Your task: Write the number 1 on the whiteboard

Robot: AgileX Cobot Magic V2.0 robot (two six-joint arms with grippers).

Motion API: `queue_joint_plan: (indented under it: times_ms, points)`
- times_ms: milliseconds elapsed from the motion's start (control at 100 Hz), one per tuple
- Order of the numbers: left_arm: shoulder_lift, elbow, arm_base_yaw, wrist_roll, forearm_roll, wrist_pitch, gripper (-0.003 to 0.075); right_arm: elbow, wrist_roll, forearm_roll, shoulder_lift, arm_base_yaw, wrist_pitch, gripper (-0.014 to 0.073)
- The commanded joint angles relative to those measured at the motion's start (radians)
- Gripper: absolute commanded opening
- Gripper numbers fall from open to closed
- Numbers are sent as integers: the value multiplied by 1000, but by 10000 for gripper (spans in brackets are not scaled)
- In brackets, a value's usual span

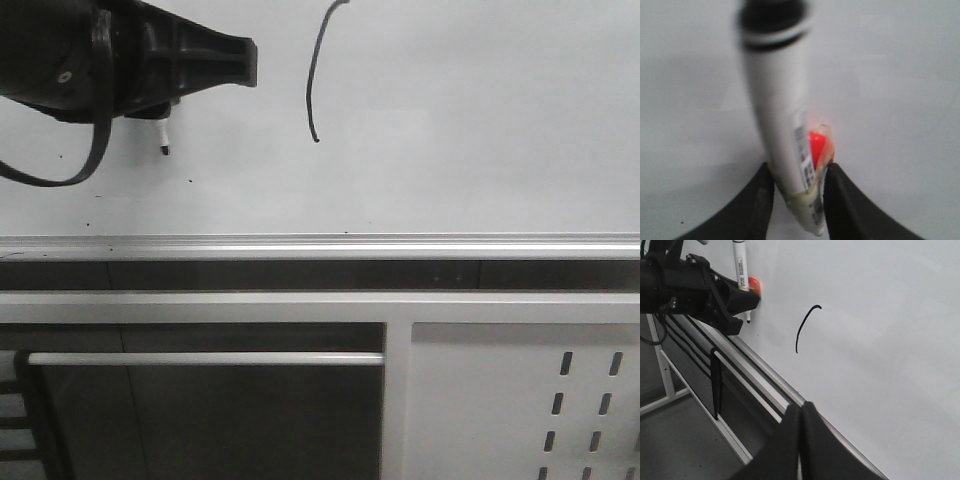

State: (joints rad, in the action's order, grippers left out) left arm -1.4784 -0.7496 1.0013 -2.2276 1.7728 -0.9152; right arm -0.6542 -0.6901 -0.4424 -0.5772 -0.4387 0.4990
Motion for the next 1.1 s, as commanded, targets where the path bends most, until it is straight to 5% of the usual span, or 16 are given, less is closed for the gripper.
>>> queue_joint_plan:
  times_ms: [0, 150, 780, 930, 1090]
  points:
    - [26, -32, -5, 0, 89, -77, 300, -23, -4, -8, 0, 7, -78, -76]
    - [26, -32, -5, 2, 89, -77, 362, -23, -4, -8, 0, 7, -80, -76]
    - [26, -30, -1, 17, 89, -83, 366, -23, -4, -8, 0, 7, -81, -76]
    - [27, -30, 33, 69, 89, -97, 459, -23, -4, -8, 0, 7, -81, -76]
    - [27, -30, 52, 69, 89, -134, 477, -23, -4, -8, 0, 7, -81, -76]
